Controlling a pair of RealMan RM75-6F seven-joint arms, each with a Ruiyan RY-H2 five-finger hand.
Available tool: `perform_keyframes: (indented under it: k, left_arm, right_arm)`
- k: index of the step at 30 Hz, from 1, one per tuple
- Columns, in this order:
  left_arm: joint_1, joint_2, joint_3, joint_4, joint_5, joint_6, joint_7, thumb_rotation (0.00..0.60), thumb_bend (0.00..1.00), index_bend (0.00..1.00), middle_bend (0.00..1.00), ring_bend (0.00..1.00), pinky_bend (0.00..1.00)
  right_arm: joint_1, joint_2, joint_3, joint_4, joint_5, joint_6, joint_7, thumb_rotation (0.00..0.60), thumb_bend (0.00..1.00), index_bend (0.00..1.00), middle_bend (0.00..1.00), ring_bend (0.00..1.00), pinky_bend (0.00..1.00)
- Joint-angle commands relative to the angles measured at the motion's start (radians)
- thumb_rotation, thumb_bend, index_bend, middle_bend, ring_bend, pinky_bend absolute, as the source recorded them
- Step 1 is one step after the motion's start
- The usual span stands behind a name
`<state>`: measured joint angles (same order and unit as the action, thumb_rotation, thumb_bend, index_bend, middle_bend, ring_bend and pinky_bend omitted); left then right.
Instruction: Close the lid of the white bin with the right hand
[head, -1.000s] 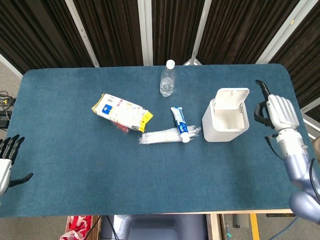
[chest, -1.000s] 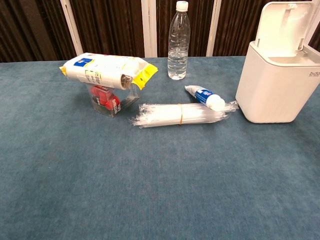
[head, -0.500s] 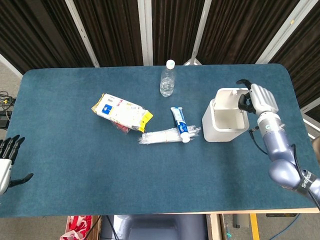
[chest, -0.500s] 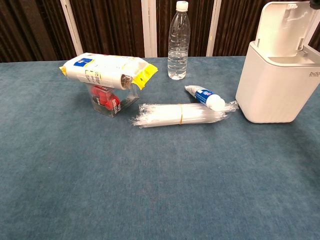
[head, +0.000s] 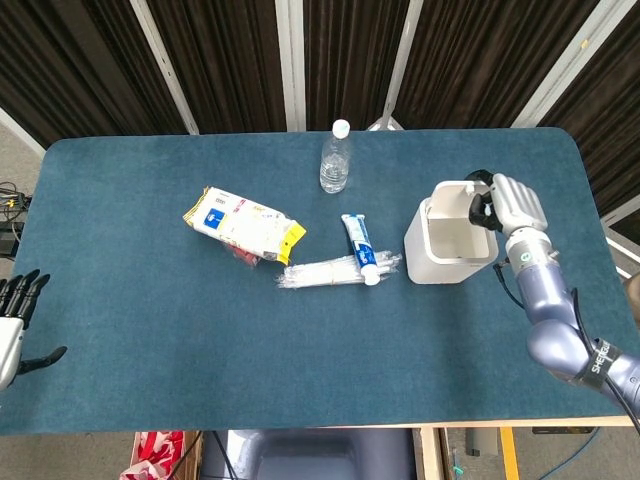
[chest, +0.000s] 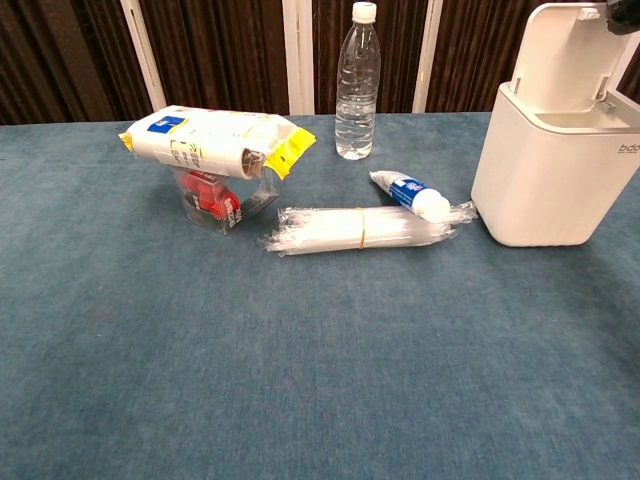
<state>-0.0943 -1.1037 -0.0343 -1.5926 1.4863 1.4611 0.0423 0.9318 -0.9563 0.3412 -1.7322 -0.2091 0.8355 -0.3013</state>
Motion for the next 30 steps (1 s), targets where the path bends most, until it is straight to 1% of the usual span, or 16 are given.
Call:
perform_keyframes:
  k: [1,8,16,30]
  left_arm:
    - [0.0,0.0,0.001,-0.001,0.003,0.002,0.001,0.6,0.0,0.0,0.0,0.0,0.0]
    - [0.002,0.0,0.003,-0.003,0.012,0.01,0.002,0.6,0.0,0.0,0.0,0.0,0.0]
    - [0.003,-0.001,0.004,-0.002,0.013,0.011,0.006,0.6,0.0,0.0,0.0,0.0,0.0]
    - [0.003,-0.003,0.008,-0.006,0.023,0.015,0.017,0.6,0.0,0.0,0.0,0.0,0.0]
  right_arm:
    - [-0.003,0.014,0.001,-0.032,-0.011,0.017,0.007,0.6,0.8,0.33,0.83,0.99,0.89]
    - [-0.022,0.051,-0.008,-0.106,-0.035,0.035,0.021,0.6,0.8,0.33,0.83,0.99,0.89]
    - [-0.053,0.072,-0.028,-0.157,-0.071,0.039,0.045,0.6,0.8,0.33,0.83,0.99,0.89]
    - [-0.116,0.091,-0.079,-0.263,-0.177,0.053,0.077,0.6,0.8,0.33,0.83,0.99,0.89]
